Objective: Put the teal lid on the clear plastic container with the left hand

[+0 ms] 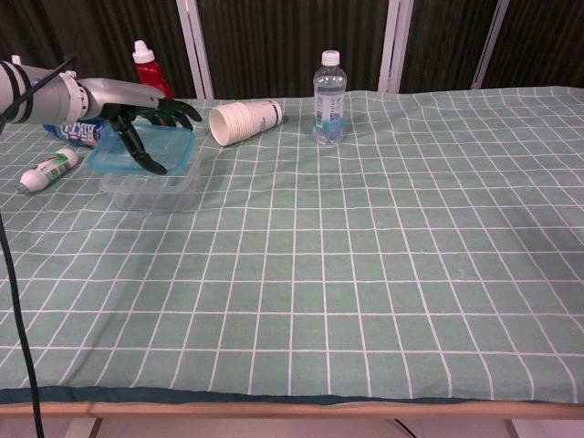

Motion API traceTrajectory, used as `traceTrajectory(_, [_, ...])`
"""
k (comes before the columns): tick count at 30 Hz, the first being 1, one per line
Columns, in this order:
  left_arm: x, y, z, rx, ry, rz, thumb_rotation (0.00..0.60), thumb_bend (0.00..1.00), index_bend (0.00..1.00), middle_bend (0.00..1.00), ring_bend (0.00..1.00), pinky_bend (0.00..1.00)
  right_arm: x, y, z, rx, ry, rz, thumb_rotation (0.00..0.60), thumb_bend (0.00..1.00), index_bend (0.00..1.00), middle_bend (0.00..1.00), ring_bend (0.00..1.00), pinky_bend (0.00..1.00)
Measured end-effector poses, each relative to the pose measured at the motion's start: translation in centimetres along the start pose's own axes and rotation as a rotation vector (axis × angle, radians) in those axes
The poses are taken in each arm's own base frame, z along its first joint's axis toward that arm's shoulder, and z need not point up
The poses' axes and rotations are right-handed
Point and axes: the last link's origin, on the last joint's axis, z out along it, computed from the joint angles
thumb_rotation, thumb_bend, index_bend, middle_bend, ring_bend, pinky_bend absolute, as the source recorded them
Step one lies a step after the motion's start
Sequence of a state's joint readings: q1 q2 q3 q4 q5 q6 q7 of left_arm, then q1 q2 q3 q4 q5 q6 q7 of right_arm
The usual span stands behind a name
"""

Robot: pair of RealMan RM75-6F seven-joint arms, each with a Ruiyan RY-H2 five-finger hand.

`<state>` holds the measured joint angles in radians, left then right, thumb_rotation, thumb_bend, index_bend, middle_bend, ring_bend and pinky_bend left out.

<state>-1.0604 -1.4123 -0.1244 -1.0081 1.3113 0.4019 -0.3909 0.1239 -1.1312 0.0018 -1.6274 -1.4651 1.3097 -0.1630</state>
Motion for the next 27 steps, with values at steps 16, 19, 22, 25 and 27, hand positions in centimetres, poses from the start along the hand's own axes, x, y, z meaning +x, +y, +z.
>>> traceTrajectory(16, [-1.4, -0.4, 0.6, 0.021, -0.026, 0.013, 0.6, 0.27, 0.01, 0.61, 0.73, 0.69, 0.1, 0.0, -0.2, 0.002, 0.004, 0.002, 0.6, 0.06, 0.0, 0.0, 0.0, 0.0])
traceTrajectory(19, [-1.5, -0.4, 0.7, 0.023, -0.029, 0.015, 0.6, 0.27, 0.01, 0.61, 0.73, 0.69, 0.1, 0.0, -0.2, 0.002, 0.005, 0.002, 0.6, 0.06, 0.0, 0.0, 0.0, 0.0])
traceTrajectory(22, [-1.6, -0.5, 0.8, 0.026, -0.03, 0.018, 0.6, 0.27, 0.01, 0.61, 0.73, 0.69, 0.1, 0.1, -0.2, 0.001, 0.004, 0.002, 0.6, 0.06, 0.0, 0.0, 0.0, 0.0])
traceTrajectory(25, [-1.7, -0.5, 0.9, 0.027, -0.031, 0.018, 0.6, 0.27, 0.01, 0.61, 0.73, 0.69, 0.1, 0.1, -0.2, 0.0, 0.005, 0.002, 0.6, 0.06, 0.0, 0.0, 0.0, 0.0])
traceTrajectory(27, [-1.7, -0.5, 0.9, 0.027, -0.032, 0.019, 0.6, 0.27, 0.01, 0.61, 0.73, 0.69, 0.1, 0.1, -0.2, 0.0, 0.005, 0.002, 0.6, 0.06, 0.0, 0.0, 0.0, 0.0])
